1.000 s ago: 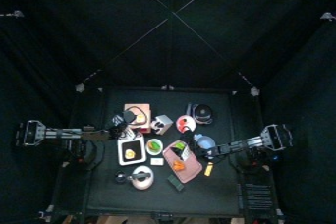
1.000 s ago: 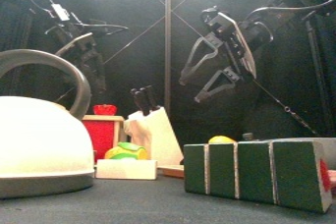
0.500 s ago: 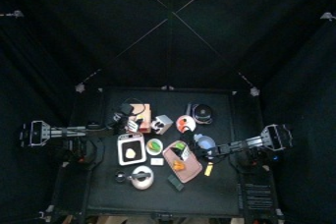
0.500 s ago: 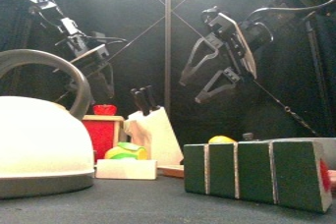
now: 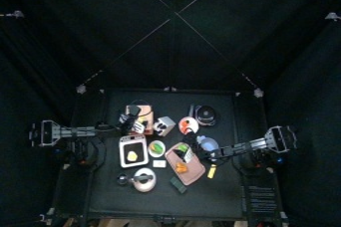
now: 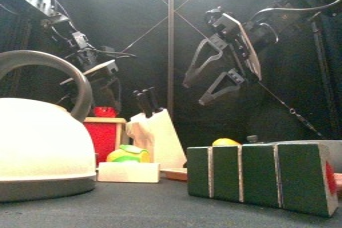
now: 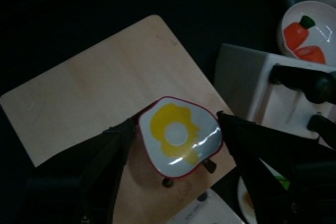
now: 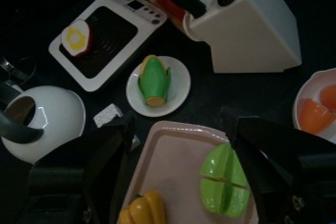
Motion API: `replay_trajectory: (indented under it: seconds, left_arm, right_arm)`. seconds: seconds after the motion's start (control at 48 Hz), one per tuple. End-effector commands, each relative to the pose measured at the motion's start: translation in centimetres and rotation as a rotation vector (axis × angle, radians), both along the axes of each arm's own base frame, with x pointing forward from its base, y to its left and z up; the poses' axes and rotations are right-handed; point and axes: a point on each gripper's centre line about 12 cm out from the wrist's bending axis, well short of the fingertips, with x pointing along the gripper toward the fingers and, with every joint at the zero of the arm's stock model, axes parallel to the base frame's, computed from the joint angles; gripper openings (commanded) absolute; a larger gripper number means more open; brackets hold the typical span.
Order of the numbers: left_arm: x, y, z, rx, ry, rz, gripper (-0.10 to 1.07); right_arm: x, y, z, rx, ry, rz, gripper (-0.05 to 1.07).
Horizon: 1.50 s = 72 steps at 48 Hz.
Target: Grab apple half from drawer
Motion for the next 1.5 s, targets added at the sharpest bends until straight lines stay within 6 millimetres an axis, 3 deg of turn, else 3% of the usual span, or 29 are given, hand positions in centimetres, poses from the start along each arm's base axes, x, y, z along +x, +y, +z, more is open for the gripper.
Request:
replay_trajectory:
  seconds: [0.0, 0.646, 1.208, 1.479]
  left_arm:
    - [0.4, 0.6, 0.6, 0.005, -0.019, 0.014, 1.00]
    - [0.1, 0.2, -0.6, -0.030, 0.013, 0.025, 0.98]
    - [-1.3, -1.1, -0.1, -0.021, -0.005, -0.011, 0.98]
    - [-1.4, -1.1, -0.1, -0.021, -0.005, -0.011, 0.83]
  right_arm:
    - [0.1, -0.1, 0.8, -0.002, -0.021, -0.002, 0.99]
    - [0.0, -0.1, 0.6, -0.002, -0.017, -0.003, 0.99]
    - [0.0, -0.1, 0.6, -0.003, -0.017, 0.000, 0.99]
    - [0.0, -0.1, 0.6, -0.002, -0.017, -0.003, 0.99]
